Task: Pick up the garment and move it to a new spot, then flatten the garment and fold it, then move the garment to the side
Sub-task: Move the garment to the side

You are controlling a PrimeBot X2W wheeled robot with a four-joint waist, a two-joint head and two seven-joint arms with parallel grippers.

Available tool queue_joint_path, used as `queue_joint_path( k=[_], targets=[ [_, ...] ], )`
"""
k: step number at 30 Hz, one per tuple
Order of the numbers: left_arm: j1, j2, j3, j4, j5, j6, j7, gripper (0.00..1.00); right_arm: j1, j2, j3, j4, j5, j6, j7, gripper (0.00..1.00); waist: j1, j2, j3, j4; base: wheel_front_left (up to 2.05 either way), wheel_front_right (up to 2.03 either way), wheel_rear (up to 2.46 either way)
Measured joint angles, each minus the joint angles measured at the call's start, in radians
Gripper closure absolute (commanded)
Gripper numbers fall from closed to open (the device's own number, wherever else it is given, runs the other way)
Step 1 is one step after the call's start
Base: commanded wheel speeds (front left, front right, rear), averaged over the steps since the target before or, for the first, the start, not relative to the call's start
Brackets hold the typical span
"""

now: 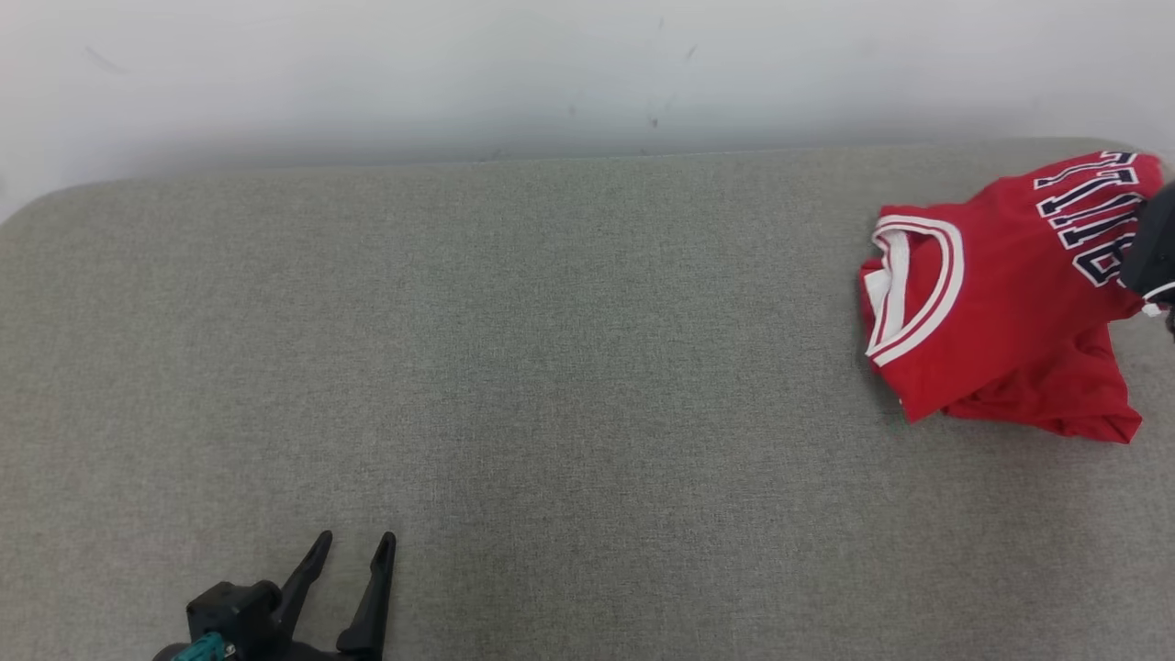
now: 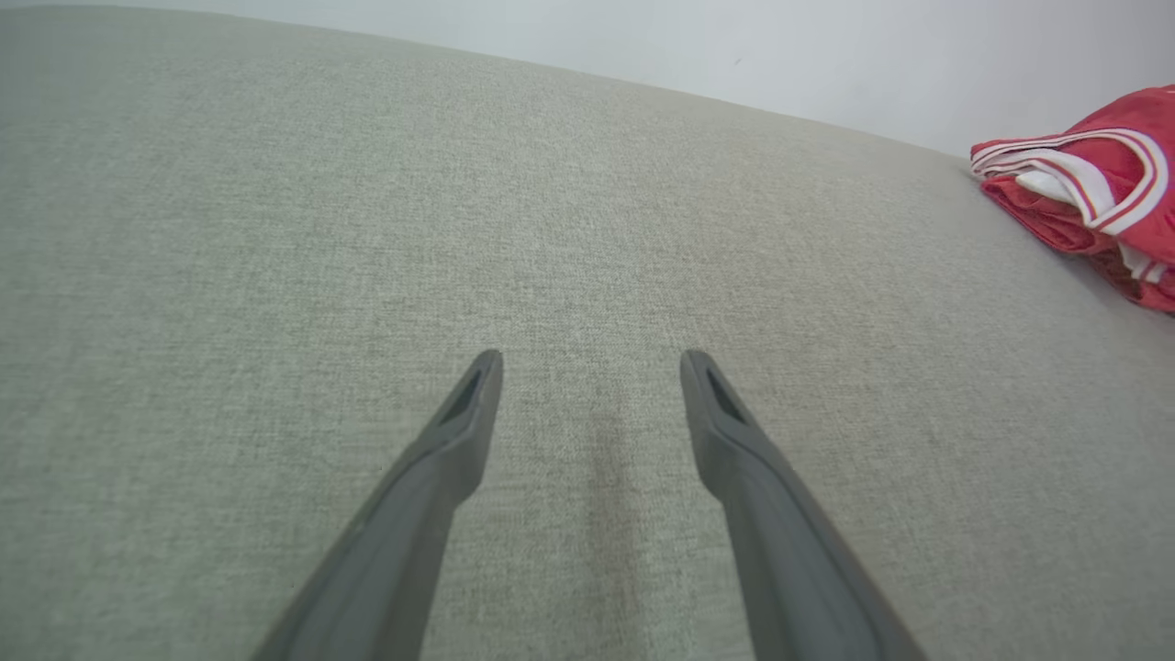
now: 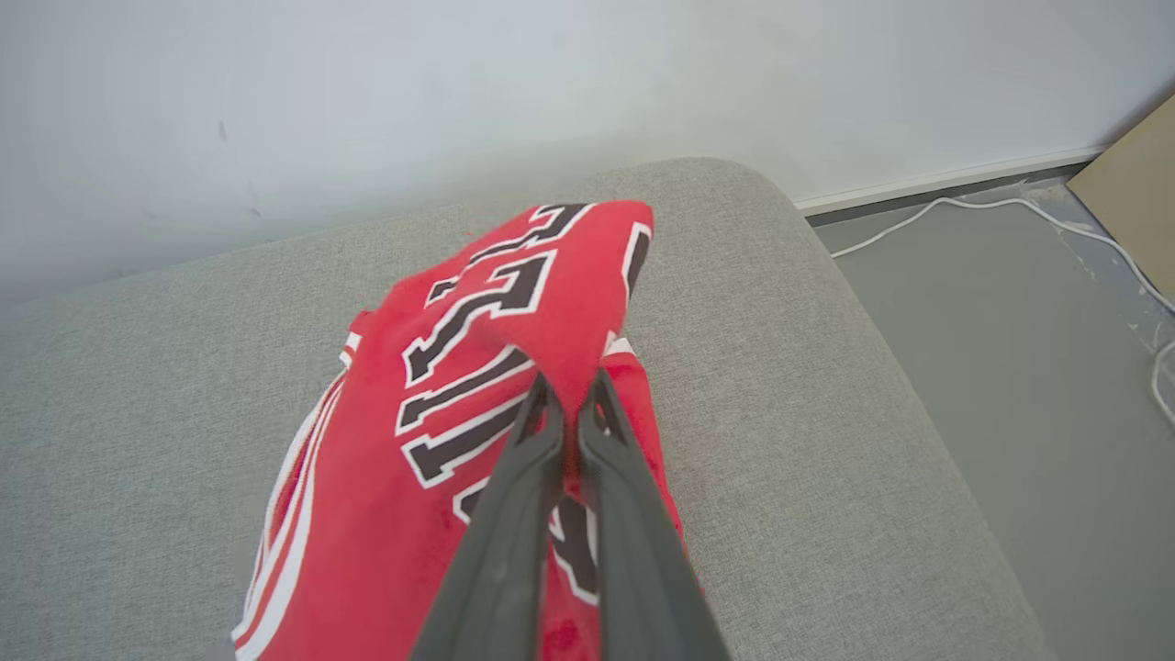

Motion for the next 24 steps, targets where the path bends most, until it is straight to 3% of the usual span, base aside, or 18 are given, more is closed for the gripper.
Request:
queue_joint_path(
  k=[14, 24],
  targets=[
    [-0.008, -0.006, -0.014, -0.002, 0.012, -0.013, 0.0, 0.0, -0.023, -0.047, 0.04, 0.006, -0.053, -0.003, 0.002, 1.0, 0.0, 0.0, 0.024, 0.007, 0.0, 0.0, 0.0],
    [-0.042, -0.005, -0.014, 0.001, 0.015, -0.022, 0.0, 0.0, -0.018, -0.084, 0.136, 0.03, -0.155, -0.037, 0.029, 1.0, 0.0001, -0.0001, 0.049, 0.053, 0.0, 0.0, 0.0]
  ],
)
